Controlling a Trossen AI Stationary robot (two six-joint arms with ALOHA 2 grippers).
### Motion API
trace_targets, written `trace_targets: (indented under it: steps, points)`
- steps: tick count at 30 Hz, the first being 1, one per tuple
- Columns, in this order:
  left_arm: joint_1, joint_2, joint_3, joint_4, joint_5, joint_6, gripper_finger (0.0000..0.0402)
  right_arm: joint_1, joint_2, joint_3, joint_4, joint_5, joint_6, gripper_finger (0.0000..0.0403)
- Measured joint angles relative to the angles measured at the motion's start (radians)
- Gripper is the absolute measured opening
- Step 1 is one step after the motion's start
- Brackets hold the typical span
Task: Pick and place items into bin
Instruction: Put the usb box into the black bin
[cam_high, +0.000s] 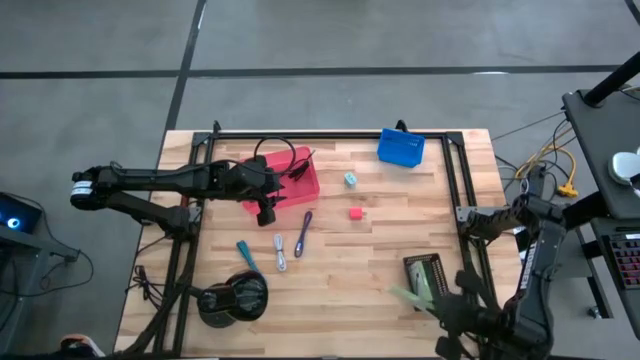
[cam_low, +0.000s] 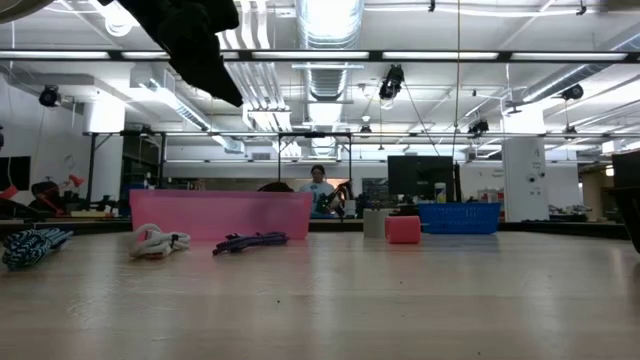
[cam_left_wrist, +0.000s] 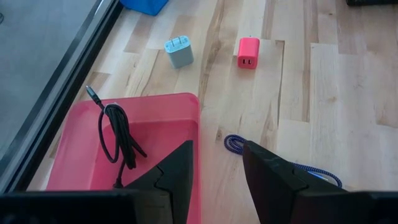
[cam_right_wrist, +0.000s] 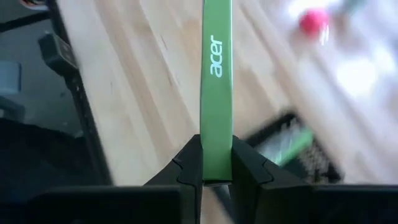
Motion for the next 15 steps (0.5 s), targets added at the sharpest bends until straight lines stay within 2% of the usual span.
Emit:
trace_targets:
  steps: [4, 7, 11, 15]
  points:
    - [0.000, 0.000, 0.000, 0.000, 0.000, 0.000, 0.0124, 0.001, 0.009, -0.002, 0.001, 0.164, -0.149, 0.0038]
    - [0.000, 0.000, 0.000, 0.000, 0.000, 0.000, 0.0124, 0.001, 0.011, -0.011, 0.004, 0.267, -0.189, 0.0038]
    - [0.000, 0.000, 0.000, 0.000, 0.000, 0.000, 0.0124, -0.004, 0.011, -0.036, 0.026, 0.298, -0.173, 0.0038]
    - [0.000, 0.000, 0.000, 0.017, 0.000, 0.000, 0.0124, -0.023, 0.011, -0.071, 0.160, 0.295, -0.226, 0.0038]
